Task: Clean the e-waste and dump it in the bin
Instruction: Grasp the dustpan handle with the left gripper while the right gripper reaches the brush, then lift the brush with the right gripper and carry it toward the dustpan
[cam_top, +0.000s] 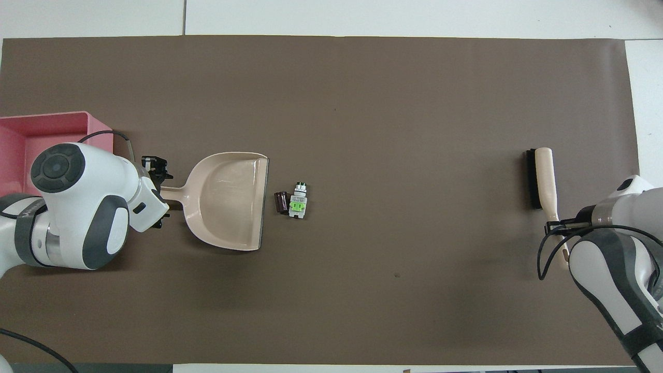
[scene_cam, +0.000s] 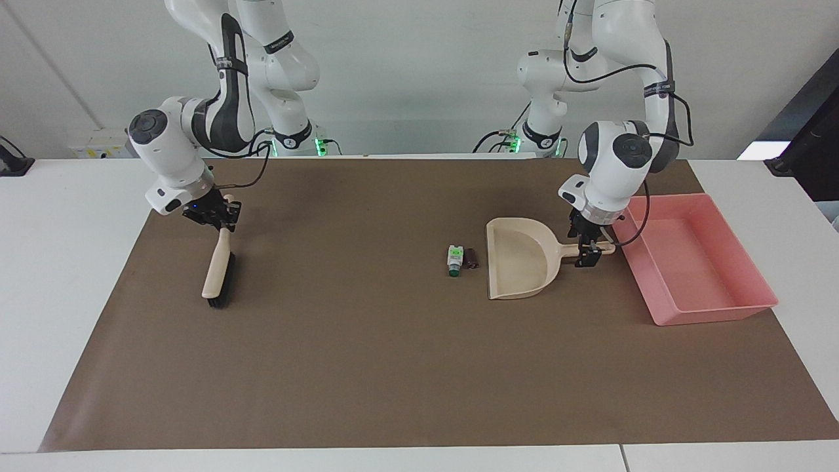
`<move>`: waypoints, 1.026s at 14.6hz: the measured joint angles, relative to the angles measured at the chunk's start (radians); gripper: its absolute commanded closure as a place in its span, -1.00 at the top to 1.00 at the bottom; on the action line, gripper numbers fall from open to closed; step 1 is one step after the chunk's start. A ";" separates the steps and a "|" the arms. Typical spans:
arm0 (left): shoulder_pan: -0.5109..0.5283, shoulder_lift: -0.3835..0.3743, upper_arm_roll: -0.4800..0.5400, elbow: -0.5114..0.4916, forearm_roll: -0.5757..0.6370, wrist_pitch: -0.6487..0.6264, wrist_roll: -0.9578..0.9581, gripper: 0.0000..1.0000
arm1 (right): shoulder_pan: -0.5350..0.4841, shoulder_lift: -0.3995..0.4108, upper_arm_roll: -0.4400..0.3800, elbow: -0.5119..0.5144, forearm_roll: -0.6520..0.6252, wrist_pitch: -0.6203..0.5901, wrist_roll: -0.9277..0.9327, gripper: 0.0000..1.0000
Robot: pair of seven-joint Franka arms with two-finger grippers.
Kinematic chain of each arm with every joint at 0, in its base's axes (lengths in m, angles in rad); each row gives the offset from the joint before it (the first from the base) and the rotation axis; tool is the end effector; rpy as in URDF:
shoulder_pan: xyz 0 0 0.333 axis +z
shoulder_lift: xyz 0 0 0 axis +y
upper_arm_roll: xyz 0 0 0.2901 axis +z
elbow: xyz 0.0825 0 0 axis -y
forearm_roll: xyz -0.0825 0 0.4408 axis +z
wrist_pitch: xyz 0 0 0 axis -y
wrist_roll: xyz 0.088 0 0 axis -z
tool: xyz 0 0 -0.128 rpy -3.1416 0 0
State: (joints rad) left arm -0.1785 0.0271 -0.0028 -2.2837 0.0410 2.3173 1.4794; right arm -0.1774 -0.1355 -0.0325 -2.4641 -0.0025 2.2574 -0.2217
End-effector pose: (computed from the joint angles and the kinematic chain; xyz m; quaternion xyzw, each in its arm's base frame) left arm 0.5514 -0.0997 0.2571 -0.6642 0.7474 0.0065 0.0140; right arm 0.4872 -0.1034 0.2546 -0.9993 -0.0069 0.0345 0.0088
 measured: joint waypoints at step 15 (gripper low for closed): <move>0.000 -0.014 -0.001 -0.008 0.002 0.004 0.009 -0.98 | 0.552 0.013 0.030 0.256 0.002 -0.312 0.477 -1.00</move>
State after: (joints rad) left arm -0.1788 0.0131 -0.0041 -2.2918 0.0426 2.3216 1.4885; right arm 0.3742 -0.1229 -0.0021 -2.2084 -0.0007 1.9459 0.2557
